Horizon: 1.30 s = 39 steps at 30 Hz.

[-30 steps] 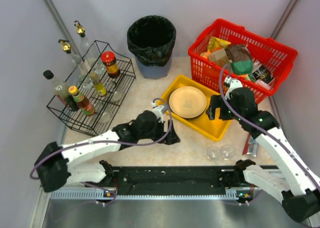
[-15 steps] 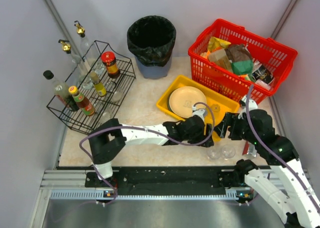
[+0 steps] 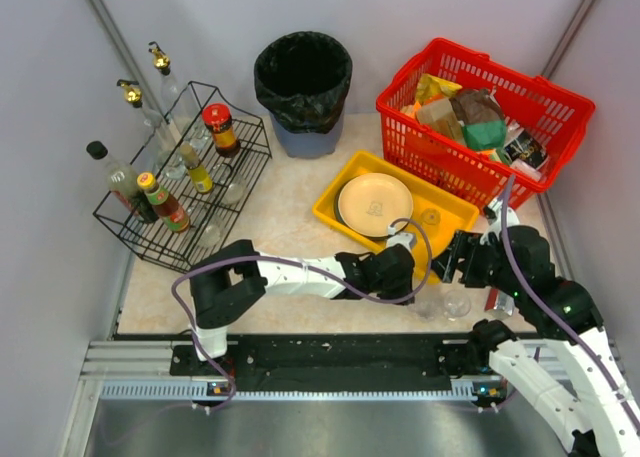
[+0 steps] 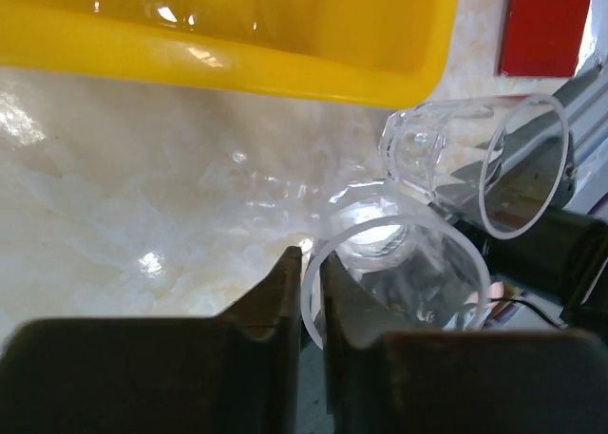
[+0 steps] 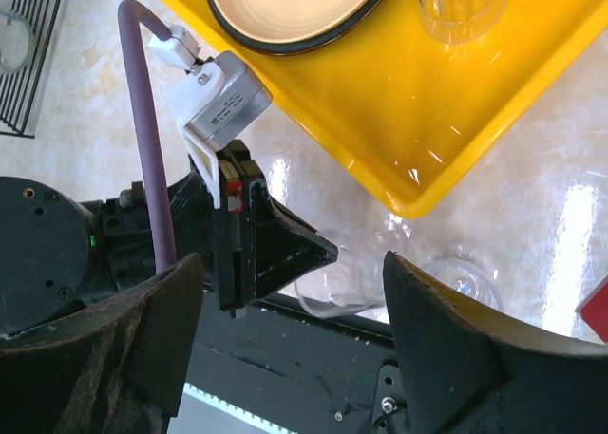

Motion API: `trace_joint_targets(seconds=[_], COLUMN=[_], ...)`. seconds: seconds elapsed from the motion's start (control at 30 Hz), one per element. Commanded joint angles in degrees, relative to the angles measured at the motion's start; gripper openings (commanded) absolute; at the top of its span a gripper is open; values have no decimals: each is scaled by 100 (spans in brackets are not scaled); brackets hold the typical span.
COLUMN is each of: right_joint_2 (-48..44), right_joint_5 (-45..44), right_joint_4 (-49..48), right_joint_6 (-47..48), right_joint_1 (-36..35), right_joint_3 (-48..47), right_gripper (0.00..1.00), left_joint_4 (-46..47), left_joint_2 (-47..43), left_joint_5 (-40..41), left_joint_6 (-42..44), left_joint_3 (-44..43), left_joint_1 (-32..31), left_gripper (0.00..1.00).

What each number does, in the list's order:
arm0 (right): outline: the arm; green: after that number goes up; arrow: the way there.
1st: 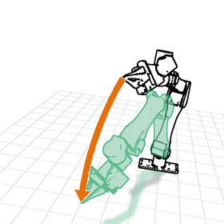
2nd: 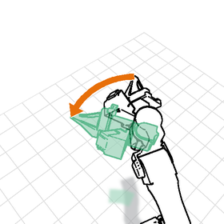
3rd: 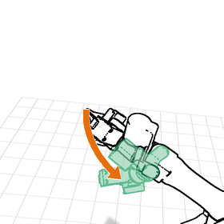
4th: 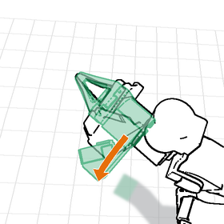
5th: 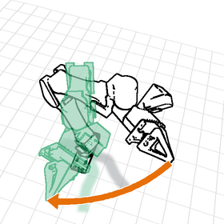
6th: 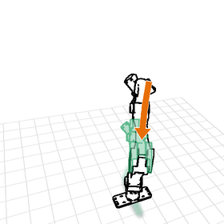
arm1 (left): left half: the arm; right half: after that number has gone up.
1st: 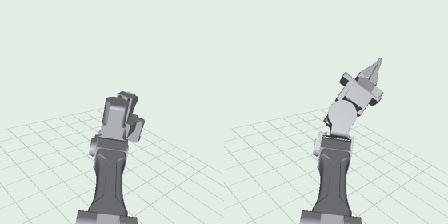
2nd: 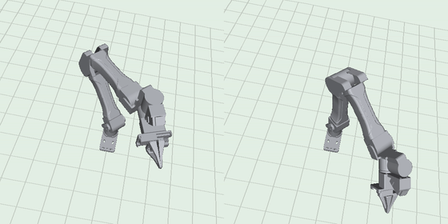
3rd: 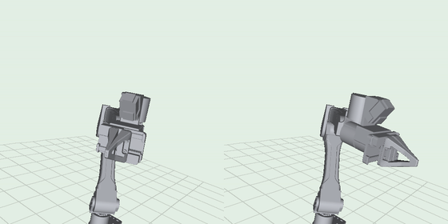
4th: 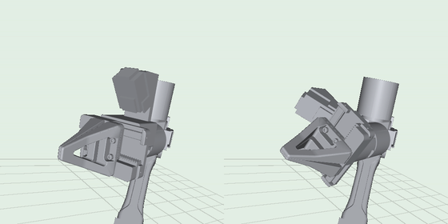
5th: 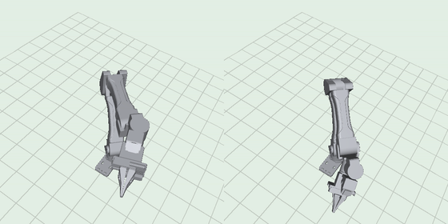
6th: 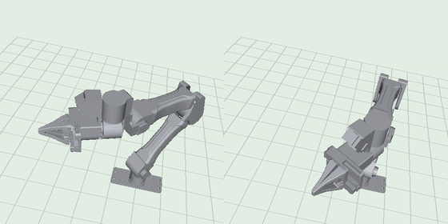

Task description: Clear the kitchen counter

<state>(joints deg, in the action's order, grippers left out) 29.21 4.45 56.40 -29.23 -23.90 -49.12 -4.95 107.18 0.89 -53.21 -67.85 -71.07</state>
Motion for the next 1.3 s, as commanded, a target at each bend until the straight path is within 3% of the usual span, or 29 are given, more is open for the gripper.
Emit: trace_joint_targets(seconds=[0.0, 0.03, 0.2, 0.33, 0.47, 0.6, 0.77, 1.0, 1.27], right_joint_2=[-91, -100, -135, -196, -407, -390, -408, -39, 322], right_joint_5=[161, 179, 284, 539, 1030, 1733, 3244, 4090, 4486], right_joint_4=[-68, -59, -77, -182, -725, -1490, -3736, -5840, -6194], right_joint_6=[-100, -109, -144, -153, -153, -407, -1302, -2498, -2833], right_joint_1=[-36, -27, -36, -27, -27, -36, -36, -45, -88], right_joint_3=[-133, -133, -133, -185, -229, -273, 16, 78, -18], right_gripper=[75, 75, 80, 95, 99, 99, 99, 99, 99], left_joint_4=[-84, -163, -945, -1105, -561, -51, 442, 793, 1189], left_joint_2=[-82, -152, -740, -1706, -2866, -3799, -4573, -4917, -4917], left_joint_5=[130, 236, 921, 1133, 695, -340, -1187, -1485, -1609], left_joint_6=[82, 135, 443, 636, 715, 602, 347, 162, 83], left_joint_3=[-219, -245, -325, -53, 535, 835, 923, 651, 466], left_joint_1=[-30, -30, -30, 49, 303, 734, 1034, 1060, 1069], left_gripper=[4, 0, 0, 0, 0, 0, 0, 0, 0])
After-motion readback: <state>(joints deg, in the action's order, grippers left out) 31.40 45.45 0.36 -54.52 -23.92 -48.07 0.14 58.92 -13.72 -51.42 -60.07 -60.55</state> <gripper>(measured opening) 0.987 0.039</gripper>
